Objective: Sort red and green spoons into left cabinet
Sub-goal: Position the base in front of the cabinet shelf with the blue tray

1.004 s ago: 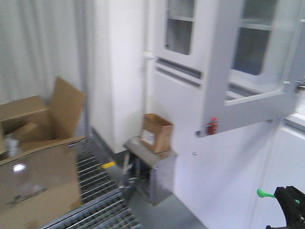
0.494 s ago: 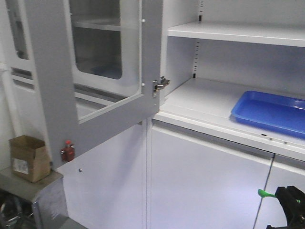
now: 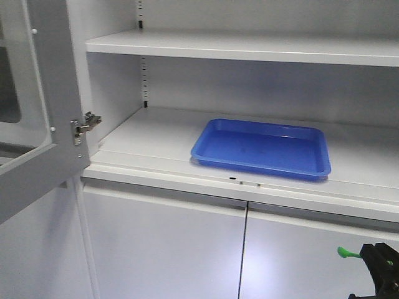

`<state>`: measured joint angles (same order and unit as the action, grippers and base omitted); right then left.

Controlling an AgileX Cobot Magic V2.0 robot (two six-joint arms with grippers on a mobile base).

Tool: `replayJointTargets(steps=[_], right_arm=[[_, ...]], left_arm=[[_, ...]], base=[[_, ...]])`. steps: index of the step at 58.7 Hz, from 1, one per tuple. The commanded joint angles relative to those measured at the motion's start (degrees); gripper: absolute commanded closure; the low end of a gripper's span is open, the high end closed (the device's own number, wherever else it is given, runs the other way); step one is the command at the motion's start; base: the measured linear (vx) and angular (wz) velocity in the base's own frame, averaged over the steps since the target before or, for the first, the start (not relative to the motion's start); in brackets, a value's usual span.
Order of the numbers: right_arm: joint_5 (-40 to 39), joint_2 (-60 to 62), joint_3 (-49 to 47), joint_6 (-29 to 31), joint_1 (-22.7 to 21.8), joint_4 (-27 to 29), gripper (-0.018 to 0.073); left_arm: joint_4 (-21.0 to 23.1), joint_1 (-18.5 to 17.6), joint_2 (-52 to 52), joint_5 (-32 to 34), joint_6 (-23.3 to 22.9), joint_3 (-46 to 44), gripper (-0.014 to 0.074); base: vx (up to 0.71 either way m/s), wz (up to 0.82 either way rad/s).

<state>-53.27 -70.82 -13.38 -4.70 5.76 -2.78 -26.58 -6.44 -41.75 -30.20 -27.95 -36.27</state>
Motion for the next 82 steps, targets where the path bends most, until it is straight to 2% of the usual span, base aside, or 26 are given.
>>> replayJointTargets(steps=[1, 24, 82], right_arm=[[-4.8, 1.2, -1.3, 0.5, -0.1, -0.1, 0.0567], [-4.8, 1.2, -1.3, 0.5, -0.1, -0.1, 0.0567], [-4.8, 1.2, -1.3, 0.5, -0.1, -0.1, 0.0567]], left_arm=[[-0.6, -0.3, 0.1, 3.3, 0.0, -1.8, 0.0600], [-0.6, -0.3, 0.1, 3.3, 0.0, -1.8, 0.0600], [-0.6, -0.3, 0.1, 3.4, 0.0, -1.8, 0.0600]], base=[[0.14, -0.47], [0.16, -0.27], [0.12, -0.07]])
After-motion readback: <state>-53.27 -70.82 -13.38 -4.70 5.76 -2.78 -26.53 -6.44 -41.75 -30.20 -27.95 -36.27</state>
